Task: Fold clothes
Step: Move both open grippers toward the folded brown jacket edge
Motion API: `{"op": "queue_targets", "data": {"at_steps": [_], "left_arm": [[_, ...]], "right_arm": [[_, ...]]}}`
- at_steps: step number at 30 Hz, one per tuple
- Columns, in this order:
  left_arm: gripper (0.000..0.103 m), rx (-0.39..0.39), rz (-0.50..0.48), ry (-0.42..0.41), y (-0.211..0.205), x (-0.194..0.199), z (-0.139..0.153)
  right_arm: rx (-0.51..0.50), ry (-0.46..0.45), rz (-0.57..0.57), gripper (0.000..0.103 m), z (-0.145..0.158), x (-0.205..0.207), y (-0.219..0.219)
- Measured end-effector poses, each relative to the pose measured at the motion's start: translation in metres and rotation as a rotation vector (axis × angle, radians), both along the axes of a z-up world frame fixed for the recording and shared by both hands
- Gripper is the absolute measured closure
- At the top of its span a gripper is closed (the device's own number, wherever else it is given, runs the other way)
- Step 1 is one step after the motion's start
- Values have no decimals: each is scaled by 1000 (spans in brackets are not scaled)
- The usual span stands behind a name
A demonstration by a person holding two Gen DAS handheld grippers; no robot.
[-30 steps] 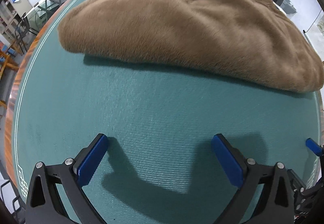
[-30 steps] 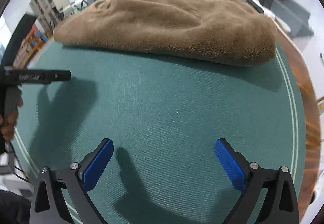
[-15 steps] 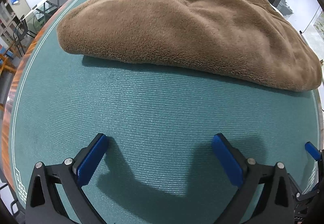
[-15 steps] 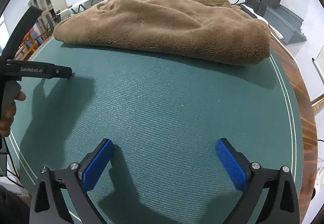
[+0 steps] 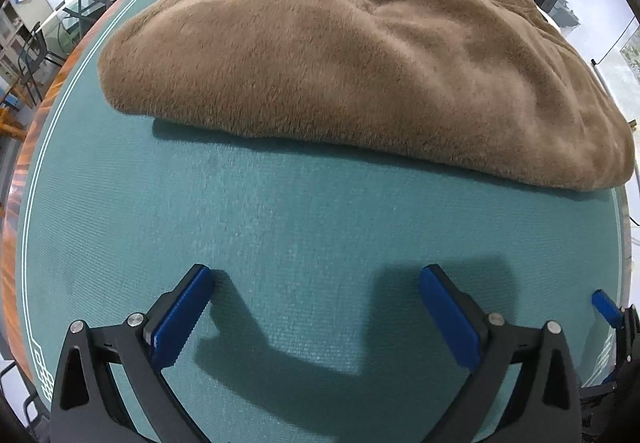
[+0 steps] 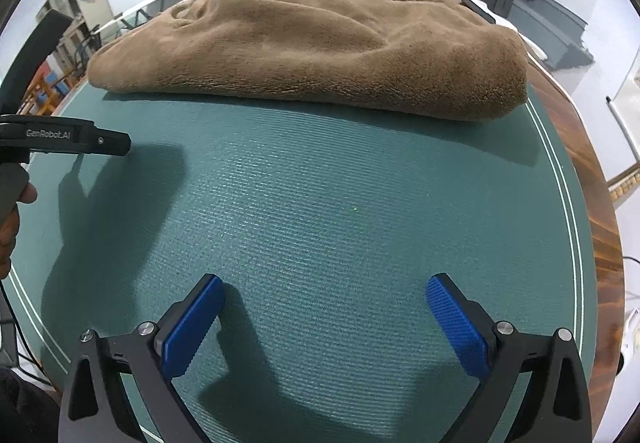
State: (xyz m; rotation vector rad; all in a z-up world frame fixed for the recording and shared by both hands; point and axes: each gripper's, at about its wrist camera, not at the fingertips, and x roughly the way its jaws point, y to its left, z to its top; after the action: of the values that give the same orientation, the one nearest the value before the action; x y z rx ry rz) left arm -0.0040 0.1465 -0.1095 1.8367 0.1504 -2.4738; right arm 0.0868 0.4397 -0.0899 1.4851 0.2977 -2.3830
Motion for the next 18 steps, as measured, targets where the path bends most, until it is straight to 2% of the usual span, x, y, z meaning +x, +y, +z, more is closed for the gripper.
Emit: {"op": "queue_targets", "data": {"at_steps": [7, 10, 14, 18], "left_arm": [[0, -23, -26, 18, 3, -17, 10], [0, -18, -26, 21, 1, -25, 14], [0, -1, -18, 23, -4, -30, 20], [0, -2, -37, 36, -3, -35, 30]], "right_arm": [[-23, -55, -48, 0, 3, -31, -15], [-90, -81, -92, 0, 11, -50, -1], [-280, -127, -194, 0, 17, -80, 24], [-421, -125, -307, 0, 26, -104, 48]]}}
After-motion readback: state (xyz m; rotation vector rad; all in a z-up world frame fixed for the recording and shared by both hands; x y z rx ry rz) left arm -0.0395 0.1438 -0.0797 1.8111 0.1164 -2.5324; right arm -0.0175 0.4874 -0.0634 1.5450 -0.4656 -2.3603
